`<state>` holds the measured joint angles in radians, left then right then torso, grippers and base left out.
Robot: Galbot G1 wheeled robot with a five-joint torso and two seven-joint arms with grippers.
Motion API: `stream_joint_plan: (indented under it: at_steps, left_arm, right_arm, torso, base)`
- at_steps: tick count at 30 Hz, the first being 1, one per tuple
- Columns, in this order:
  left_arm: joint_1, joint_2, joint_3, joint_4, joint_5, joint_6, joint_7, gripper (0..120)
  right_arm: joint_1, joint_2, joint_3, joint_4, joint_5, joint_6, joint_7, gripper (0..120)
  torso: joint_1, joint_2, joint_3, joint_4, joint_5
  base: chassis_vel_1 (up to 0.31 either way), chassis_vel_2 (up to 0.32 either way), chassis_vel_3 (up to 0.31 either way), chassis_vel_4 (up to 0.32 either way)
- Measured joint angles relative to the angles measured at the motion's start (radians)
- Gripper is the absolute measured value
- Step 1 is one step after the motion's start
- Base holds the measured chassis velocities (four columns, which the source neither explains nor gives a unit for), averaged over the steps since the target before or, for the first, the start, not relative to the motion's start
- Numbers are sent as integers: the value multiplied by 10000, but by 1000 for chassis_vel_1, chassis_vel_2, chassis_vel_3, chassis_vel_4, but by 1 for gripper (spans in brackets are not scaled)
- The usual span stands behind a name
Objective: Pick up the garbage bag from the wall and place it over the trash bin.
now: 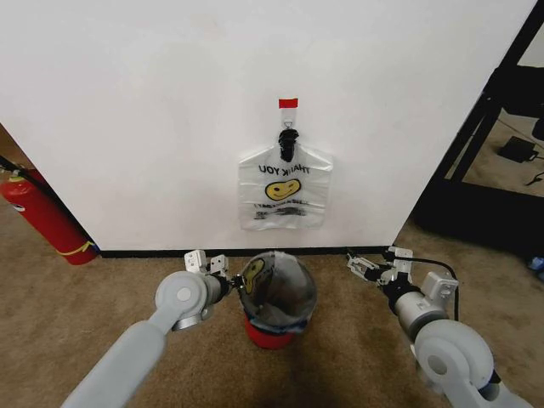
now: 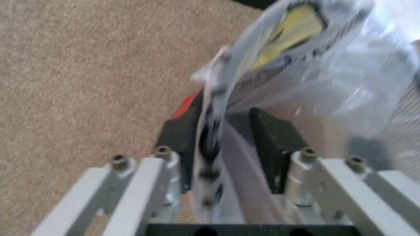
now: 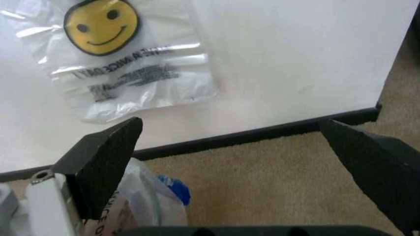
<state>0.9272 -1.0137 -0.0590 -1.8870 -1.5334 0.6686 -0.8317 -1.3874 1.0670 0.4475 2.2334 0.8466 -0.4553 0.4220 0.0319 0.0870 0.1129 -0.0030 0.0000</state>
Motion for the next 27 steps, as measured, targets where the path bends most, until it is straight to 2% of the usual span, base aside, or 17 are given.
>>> stream_joint_plan:
  at_steps: [7, 10, 11, 12, 13, 15, 16, 17, 18, 20, 21, 22, 24, 25, 26, 27]
  left_arm:
    - [70, 271, -157, -273, 175, 218, 149, 61]
    - [161, 635, -275, -776, 851, 232, 635, 72]
    - [292, 827, -357, -1107, 1480, 93, 1115, 77]
    - [292, 827, -357, -1107, 1480, 93, 1115, 77]
    - [424, 939, -459, -1352, 1930, -89, 1529, 81]
    - [884, 1103, -779, -1780, 3340, -1155, 2586, 89]
    - [1201, 1104, -968, -1845, 4179, -2053, 3060, 92]
    - [1776, 988, -1342, -1816, 5343, -3480, 3648, 97]
    - [1979, 927, -1481, -1786, 5682, -3912, 3827, 98]
    - [3220, 423, -2393, -1672, 6849, -5907, 4766, 100]
    - [3220, 423, -2393, -1672, 6849, -5907, 4766, 100]
    - [3597, 285, -2661, -1651, 7058, -6394, 5112, 100]
    - [4351, 29, -3179, -1429, 7857, -7771, 5955, 100]
    - [4720, -62, -3452, -1214, 8520, -8568, 6359, 100]
    - [4840, -88, -3540, -1145, 8746, -8820, 6458, 100]
    - [5321, -187, -3868, -959, 9401, -9601, 6726, 100]
  right_arm:
    - [-35, 87, -20, 44, 26, 6, -18, 100]
    - [-131, 188, 35, 56, -26, 326, -245, 100]
    - [-212, 262, 104, 43, -169, 661, -468, 100]
    - [-212, 262, 104, 43, -169, 661, -468, 100]
    - [-279, 325, 156, 12, -360, 942, -684, 100]
    - [-471, 518, 269, -84, -965, 1625, -1240, 100]
    - [-608, 646, 339, -129, -1346, 1960, -1607, 100]
    - [-818, 865, 420, -157, -1849, 2376, -2102, 100]
    - [-910, 959, 439, -163, -2039, 2550, -2277, 100]
    - [-1538, 1563, 499, -376, -3310, 4085, -3230, 100]
    - [-1538, 1563, 499, -376, -3310, 4085, -3230, 100]
    - [-1712, 1765, 532, -495, -3741, 4631, -3475, 100]
    - [-2195, 2244, 681, -809, -4783, 5765, -4092, 100]
    - [-2585, 2588, 738, -972, -5316, 6391, -4450, 100]
    - [-2697, 2700, 749, -1004, -5451, 6541, -4529, 100]
    - [-3033, 3104, 764, -1083, -5832, 7018, -4720, 100]
  torso:
    - [0, 0, 0, -1, -2]
    - [0, 0, 0, -2, 2]
    - [1, 0, 0, -1, -2]
    - [1, 0, 0, -1, -2]
    - [1, 0, 0, -2, -4]
    - [0, 1, -1, -2, 3]
    - [0, 1, -1, -5, 3]
    - [1, 1, -1, -4, 0]
    - [0, 0, -1, -3, -1]
    - [0, 1, -1, 2, -8]
    - [0, 1, -1, 2, -8]
    - [-1, 0, -2, 3, -5]
    - [0, 0, -2, 4, -3]
    - [-1, 1, -2, -5, -3]
    - [0, 0, -2, -6, -3]
    - [-1, 1, -2, -5, -3]
  base:
    - [0, 0, 0, 0]
    - [0, 0, 0, 0]
    - [0, 0, 0, 0]
    - [0, 0, 0, 0]
    - [0, 0, 0, 0]
    - [0, 0, 0, 0]
    - [0, 0, 0, 0]
    - [0, 0, 0, 0]
    - [0, 0, 0, 0]
    - [0, 0, 0, 0]
    - [0, 0, 0, 0]
    - [0, 0, 0, 0]
    - [0, 0, 0, 0]
    - [0, 0, 0, 0]
    - [0, 0, 0, 0]
    - [0, 0, 0, 0]
